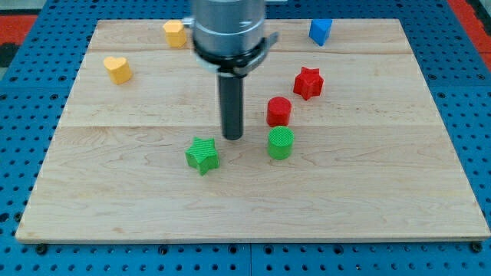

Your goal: Point your arm at the green star

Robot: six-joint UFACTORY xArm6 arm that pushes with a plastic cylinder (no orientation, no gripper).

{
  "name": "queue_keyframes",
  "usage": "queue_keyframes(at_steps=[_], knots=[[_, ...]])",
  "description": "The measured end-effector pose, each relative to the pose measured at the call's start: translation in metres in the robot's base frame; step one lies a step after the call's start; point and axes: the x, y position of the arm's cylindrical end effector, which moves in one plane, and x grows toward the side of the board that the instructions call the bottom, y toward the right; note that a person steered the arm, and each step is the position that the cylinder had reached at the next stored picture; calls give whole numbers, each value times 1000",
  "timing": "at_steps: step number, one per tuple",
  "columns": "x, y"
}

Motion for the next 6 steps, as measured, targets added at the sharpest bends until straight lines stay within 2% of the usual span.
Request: queue_keyframes(at_steps=[1,2,3,4,5,6], knots=[[15,70],[-2,126],[0,137],[49,104],[77,71],[77,-7]])
